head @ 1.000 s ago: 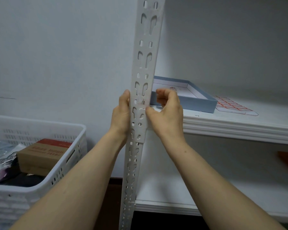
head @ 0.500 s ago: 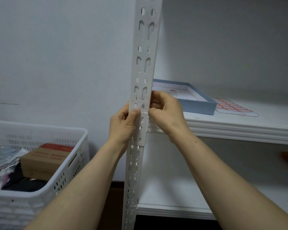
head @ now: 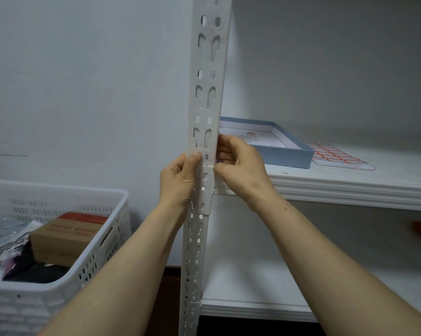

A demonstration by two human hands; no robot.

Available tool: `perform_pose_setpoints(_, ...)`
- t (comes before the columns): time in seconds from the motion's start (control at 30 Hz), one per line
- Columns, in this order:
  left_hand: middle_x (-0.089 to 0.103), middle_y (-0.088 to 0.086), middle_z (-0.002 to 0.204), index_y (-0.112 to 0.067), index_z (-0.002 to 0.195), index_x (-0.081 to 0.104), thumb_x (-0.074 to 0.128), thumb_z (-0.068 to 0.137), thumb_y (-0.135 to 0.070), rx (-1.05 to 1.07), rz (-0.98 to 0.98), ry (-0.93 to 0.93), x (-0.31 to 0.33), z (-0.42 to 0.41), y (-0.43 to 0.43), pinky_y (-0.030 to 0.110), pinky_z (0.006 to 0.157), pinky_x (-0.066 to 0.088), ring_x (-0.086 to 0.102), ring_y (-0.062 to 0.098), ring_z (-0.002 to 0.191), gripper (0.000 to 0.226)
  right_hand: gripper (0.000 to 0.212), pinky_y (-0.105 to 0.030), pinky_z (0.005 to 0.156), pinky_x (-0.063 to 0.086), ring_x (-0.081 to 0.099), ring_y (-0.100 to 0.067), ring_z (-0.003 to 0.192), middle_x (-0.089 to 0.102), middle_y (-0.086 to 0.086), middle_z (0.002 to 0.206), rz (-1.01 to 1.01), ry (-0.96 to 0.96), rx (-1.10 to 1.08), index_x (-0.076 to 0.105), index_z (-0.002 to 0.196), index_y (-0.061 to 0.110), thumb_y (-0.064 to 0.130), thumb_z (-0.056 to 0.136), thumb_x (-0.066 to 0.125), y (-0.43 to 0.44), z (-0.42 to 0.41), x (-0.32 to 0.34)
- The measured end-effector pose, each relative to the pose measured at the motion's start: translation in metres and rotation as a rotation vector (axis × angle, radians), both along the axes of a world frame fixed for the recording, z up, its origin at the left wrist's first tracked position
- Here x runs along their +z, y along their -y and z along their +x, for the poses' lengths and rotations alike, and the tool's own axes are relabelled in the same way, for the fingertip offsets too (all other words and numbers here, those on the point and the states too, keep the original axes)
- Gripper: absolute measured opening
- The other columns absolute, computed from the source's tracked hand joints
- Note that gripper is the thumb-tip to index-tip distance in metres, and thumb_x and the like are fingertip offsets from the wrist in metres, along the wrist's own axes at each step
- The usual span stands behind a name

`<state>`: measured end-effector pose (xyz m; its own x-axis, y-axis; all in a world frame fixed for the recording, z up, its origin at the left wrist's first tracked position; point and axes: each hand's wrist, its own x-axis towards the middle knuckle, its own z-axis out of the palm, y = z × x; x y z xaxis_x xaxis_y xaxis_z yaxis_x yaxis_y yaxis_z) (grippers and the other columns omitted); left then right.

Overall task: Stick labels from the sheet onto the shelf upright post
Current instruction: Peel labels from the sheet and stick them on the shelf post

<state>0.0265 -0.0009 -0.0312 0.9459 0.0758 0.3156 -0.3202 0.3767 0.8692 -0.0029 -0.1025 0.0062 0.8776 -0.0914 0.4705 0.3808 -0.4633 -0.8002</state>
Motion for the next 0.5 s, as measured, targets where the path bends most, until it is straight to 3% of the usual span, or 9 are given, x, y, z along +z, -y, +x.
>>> perform_pose_setpoints(0.13,0.067,-0.009,0.060,-0.020,0.072,0.068,0.053,0.090,-0.008,0.031,0.052,0.009,0.001,-0.004,-0.001,0.013,0.050,0.046,0.059,0.003,0.055,0.026,0.055,-0.033,0.096,0.050,0.063,-0.009,0.102,0.067,0.003,0.113,-0.015,0.003,0.007,0.056,0.124,0.015,-0.008,0.074,0.053,0.001,0.001,-0.001)
perform_pose_setpoints(0.37,0.058,-0.013,0.046,-0.015,0.071,0.065,0.058,0.091,-0.018,0.070,0.070,-0.038,0.010,-0.008,0.006,0.008,0.040,0.037,0.050,-0.004,0.040,0.021,0.055,-0.033,0.097,0.049,0.062,-0.007,0.102,0.066,0.009,0.107,-0.026,0.007,0.023,0.056,0.124,0.018,-0.006,0.074,0.052,0.001,-0.002,-0.001)
perform_pose_setpoints(0.5,0.059,0.004,0.066,-0.008,0.076,0.065,0.059,0.088,-0.019,0.119,0.109,-0.048,0.006,-0.004,0.006,0.012,0.045,0.040,0.051,0.007,0.054,0.018,0.052,-0.033,0.096,0.049,0.063,-0.008,0.102,0.065,0.010,0.105,-0.026,0.017,0.033,0.057,0.122,0.019,-0.005,0.076,0.053,0.002,-0.005,-0.001)
